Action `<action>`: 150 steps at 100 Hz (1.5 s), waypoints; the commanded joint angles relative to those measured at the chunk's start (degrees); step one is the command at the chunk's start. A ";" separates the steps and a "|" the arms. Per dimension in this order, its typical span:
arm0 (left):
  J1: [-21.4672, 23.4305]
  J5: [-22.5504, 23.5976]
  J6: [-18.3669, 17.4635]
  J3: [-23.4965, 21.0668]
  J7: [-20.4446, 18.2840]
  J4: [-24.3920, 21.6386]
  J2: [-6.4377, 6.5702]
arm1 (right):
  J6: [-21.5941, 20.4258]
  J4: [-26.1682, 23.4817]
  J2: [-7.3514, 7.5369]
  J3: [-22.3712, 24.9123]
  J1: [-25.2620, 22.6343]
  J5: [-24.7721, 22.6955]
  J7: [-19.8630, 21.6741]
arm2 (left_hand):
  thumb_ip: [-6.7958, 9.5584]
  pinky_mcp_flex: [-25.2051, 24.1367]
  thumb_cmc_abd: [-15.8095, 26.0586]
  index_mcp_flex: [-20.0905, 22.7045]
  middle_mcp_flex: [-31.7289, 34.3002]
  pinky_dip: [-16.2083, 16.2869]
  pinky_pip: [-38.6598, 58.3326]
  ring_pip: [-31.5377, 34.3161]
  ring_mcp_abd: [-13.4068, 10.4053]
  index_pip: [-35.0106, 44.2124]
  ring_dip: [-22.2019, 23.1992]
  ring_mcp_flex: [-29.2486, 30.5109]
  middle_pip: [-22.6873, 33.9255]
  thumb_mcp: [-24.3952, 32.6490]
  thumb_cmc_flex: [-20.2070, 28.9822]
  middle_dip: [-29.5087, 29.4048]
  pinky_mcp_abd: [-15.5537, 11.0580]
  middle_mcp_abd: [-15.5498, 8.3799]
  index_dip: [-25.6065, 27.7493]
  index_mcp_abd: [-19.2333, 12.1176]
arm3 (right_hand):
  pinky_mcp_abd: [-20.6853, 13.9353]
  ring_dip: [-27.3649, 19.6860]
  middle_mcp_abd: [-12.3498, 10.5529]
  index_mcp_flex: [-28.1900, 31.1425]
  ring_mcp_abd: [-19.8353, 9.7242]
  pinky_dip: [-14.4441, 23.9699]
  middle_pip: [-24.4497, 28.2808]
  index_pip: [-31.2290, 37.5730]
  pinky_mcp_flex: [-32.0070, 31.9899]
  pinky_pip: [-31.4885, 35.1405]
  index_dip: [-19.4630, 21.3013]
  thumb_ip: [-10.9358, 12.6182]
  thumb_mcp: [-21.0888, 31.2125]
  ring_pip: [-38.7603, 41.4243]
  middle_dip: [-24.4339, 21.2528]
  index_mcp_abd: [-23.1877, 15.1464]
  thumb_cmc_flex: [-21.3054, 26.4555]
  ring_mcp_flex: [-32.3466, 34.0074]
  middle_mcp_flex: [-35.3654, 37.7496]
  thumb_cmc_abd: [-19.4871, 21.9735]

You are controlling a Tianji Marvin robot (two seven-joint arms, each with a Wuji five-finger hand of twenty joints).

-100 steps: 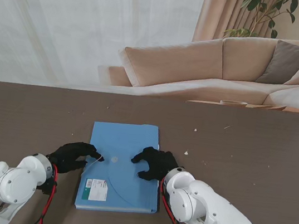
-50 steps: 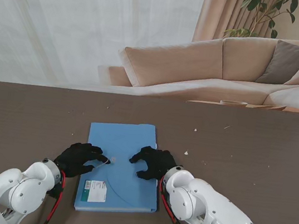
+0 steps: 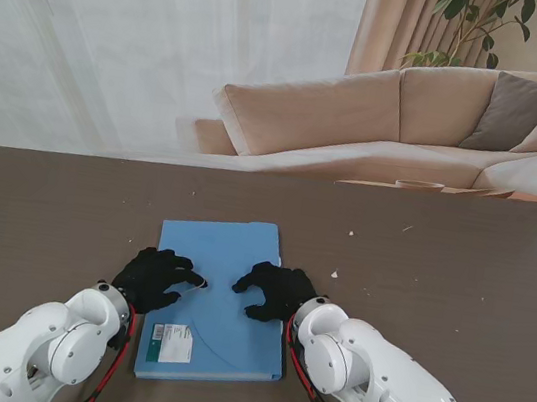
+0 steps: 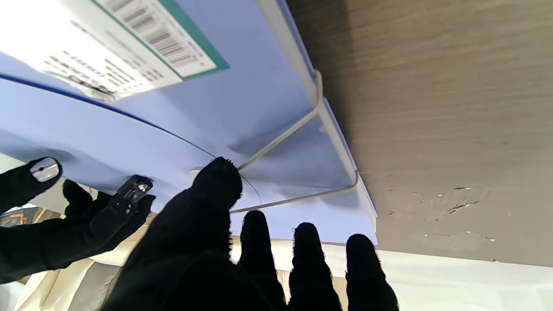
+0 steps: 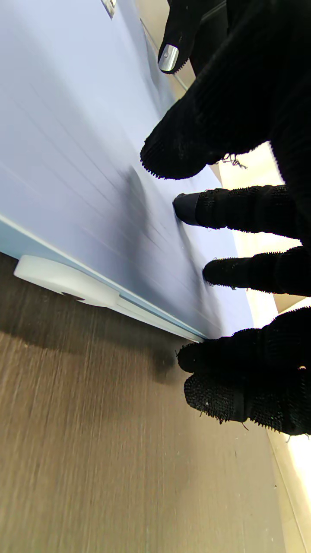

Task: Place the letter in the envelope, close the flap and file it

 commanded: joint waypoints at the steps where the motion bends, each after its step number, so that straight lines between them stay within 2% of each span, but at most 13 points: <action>1: -0.45 -0.06 0.61 0.48 -1.68 -0.71 -0.59 | -0.35 0.26 -0.38 -0.34 -0.51 0.25 1.10 | -0.39 -0.48 0.14 -0.40 -1.67 1.65 0.41 -0.24 -0.61 -1.85 1.17 -0.94 0.15 -0.40 -0.15 0.98 -1.00 -0.98 -0.94 -2.73 | -1.31 -0.65 1.37 0.57 -7.23 0.92 2.55 0.75 -0.91 0.45 0.31 1.40 0.90 0.00 1.27 -0.61 0.98 -1.83 4.05 -0.65; 30: -1.84 0.47 1.77 2.00 -3.31 -0.55 -0.40 | -0.46 0.28 -0.42 -0.28 -0.53 0.55 1.09 | -0.58 -0.90 0.34 -0.65 -1.88 1.68 0.02 -1.35 -0.79 -2.01 0.98 -1.22 -0.86 -1.53 -1.26 1.00 -1.31 -1.51 -0.94 -2.74 | -1.30 -0.65 1.29 0.61 -7.13 0.91 2.52 0.81 -0.91 0.44 0.32 1.41 0.92 0.03 1.31 -0.60 1.06 -1.84 4.07 -0.66; 58: -3.53 0.73 3.55 3.46 -6.11 -0.72 -0.12 | -0.53 0.06 -0.39 -0.09 -0.65 0.57 1.17 | -1.42 -0.77 2.25 0.65 -2.56 -0.04 -1.40 -4.41 -1.11 -2.58 0.67 -1.95 -3.78 -8.77 -10.80 0.89 -1.56 -1.31 -1.32 0.83 | -1.30 -0.66 1.26 0.60 -7.05 0.91 2.45 0.81 -0.91 0.44 0.33 1.41 0.95 -0.02 1.33 -0.65 1.00 -1.94 4.04 -0.66; 69: -3.82 0.04 3.07 3.45 -6.28 -0.60 -0.11 | -0.54 -0.06 -0.36 0.06 -0.80 0.59 1.25 | -0.84 -0.51 6.36 3.10 -2.63 -1.73 -2.16 -5.69 -1.56 -1.82 0.83 -2.12 -4.38 -9.32 -8.45 1.30 -1.75 -1.88 -0.40 1.48 | -1.30 -0.66 1.30 0.73 -7.13 0.91 2.47 0.87 -0.91 0.44 0.37 1.41 0.93 -0.02 1.35 -0.64 1.05 -1.94 4.06 -0.71; 81: -3.85 -2.79 3.03 3.08 -7.62 -0.96 -0.07 | -0.53 -0.08 -0.35 0.03 -0.79 0.60 1.32 | -1.09 0.30 12.95 3.32 -2.94 -8.43 -4.32 -8.09 -2.66 -3.30 -0.50 -2.04 -6.55 -15.71 -5.14 0.95 -2.62 -3.18 -0.08 3.04 | -1.31 -0.67 1.37 0.80 -6.98 0.91 2.46 0.96 -0.92 0.44 0.42 1.40 0.94 -0.05 1.36 -0.48 1.02 -1.99 4.01 -0.71; 110: -3.90 -4.26 3.47 2.87 -7.42 -1.11 -0.20 | -0.59 -0.03 -0.37 -0.10 -0.67 0.71 1.36 | -2.52 0.88 15.13 7.58 -3.20 -14.01 -5.72 -8.50 -3.43 -3.29 -3.66 -1.64 -7.26 -16.26 0.80 1.27 -2.99 -4.22 0.70 6.82 | -1.29 -0.70 1.31 0.84 -6.67 0.87 2.38 1.01 -1.03 0.33 0.50 1.40 0.89 -0.14 1.34 -0.45 0.85 -2.12 3.96 -0.45; 116: -4.04 -3.94 3.66 2.92 -7.85 -1.22 -0.12 | -0.58 -0.04 -0.37 -0.10 -0.67 0.74 1.36 | -1.81 0.81 13.73 8.33 -3.42 -13.97 -5.45 -8.41 -3.47 -2.80 -3.66 -1.68 -7.49 -14.81 3.38 1.36 -2.89 -4.41 1.09 7.13 | -1.29 -0.72 1.31 0.87 -6.63 0.86 2.40 1.02 -1.09 0.28 0.52 1.42 0.86 -0.20 1.35 -0.32 0.88 -2.21 4.04 -0.37; 118: -4.11 -3.68 3.77 2.95 -8.30 -1.32 -0.06 | -0.59 -0.04 -0.37 -0.10 -0.67 0.74 1.36 | 2.80 0.59 10.40 8.21 -3.42 -14.42 -4.71 -8.27 -3.52 -2.79 -3.98 -1.70 -8.10 -0.50 -5.37 1.82 -2.90 -4.54 2.49 6.78 | -1.29 -0.72 1.36 0.87 -6.64 0.86 2.38 1.00 -1.09 0.27 0.52 1.43 0.84 -0.19 1.35 -0.28 0.89 -2.15 4.00 -0.38; 121: -4.20 -3.05 3.79 2.97 -8.82 -1.38 0.04 | -0.59 -0.04 -0.37 -0.12 -0.65 0.74 1.39 | 6.51 0.51 8.22 7.75 -3.59 -14.16 -4.40 -8.22 -3.61 -1.99 -3.89 -1.70 -8.47 9.14 -9.99 1.91 -2.98 -4.74 3.12 5.68 | -1.29 -0.73 1.35 0.86 -6.66 0.86 2.37 0.98 -1.09 0.27 0.52 1.43 0.81 -0.21 1.35 -0.38 0.89 -2.14 4.00 -0.32; 127: -4.38 -1.96 3.49 3.14 -8.55 -1.13 0.04 | -0.59 -0.05 -0.36 -0.13 -0.62 0.78 1.45 | 12.22 0.27 5.52 8.14 -3.34 -12.77 -3.63 -7.86 -3.62 -0.44 -2.66 -1.86 -7.84 17.00 -10.17 2.78 -2.84 -5.13 4.06 4.13 | -1.29 -0.74 1.31 0.89 -6.60 0.86 2.36 0.98 -1.09 0.26 0.53 1.44 0.74 -0.26 1.35 -0.33 0.90 -2.12 3.99 -0.28; 132: -4.49 -1.63 3.33 3.29 -7.90 -0.85 -0.03 | -0.58 -0.04 -0.37 -0.14 -0.61 0.81 1.44 | 14.60 0.10 4.17 9.16 -3.11 -11.63 -3.04 -7.60 -3.55 1.05 -1.54 -2.00 -6.94 19.99 -7.86 3.15 -2.71 -5.19 4.83 3.26 | -1.23 -0.75 1.33 0.89 -6.59 0.85 2.32 0.98 -1.15 0.22 0.54 1.45 0.70 -0.28 1.33 -0.32 0.88 -2.12 3.90 -0.20; 145: -4.78 -0.27 3.03 3.53 -7.38 -0.60 -0.03 | -0.57 -0.02 -0.38 -0.19 -0.52 0.86 1.48 | 16.40 -0.11 3.39 9.46 -2.65 -9.47 -2.22 -7.86 -3.55 2.64 -0.67 -1.97 -6.09 20.59 -2.61 2.89 -2.71 -5.41 5.35 1.44 | -1.15 -0.77 1.31 0.95 -6.55 0.87 2.34 0.97 -1.13 0.23 0.57 1.48 0.62 -0.35 1.35 -0.29 0.87 -2.09 4.05 -0.15; 150: -4.85 0.35 2.97 3.63 -7.20 -0.57 -0.02 | -0.58 -0.03 -0.38 -0.18 -0.50 0.89 1.52 | 12.84 -0.21 3.86 9.19 -2.52 -7.96 -2.06 -7.74 -3.51 2.78 -0.38 -1.92 -5.53 16.63 0.70 2.62 -2.79 -5.49 5.15 0.66 | -1.16 -0.77 1.30 0.94 -6.53 0.88 2.31 0.95 -1.13 0.24 0.57 1.49 0.63 -0.37 1.34 -0.27 0.92 -2.14 4.02 -0.18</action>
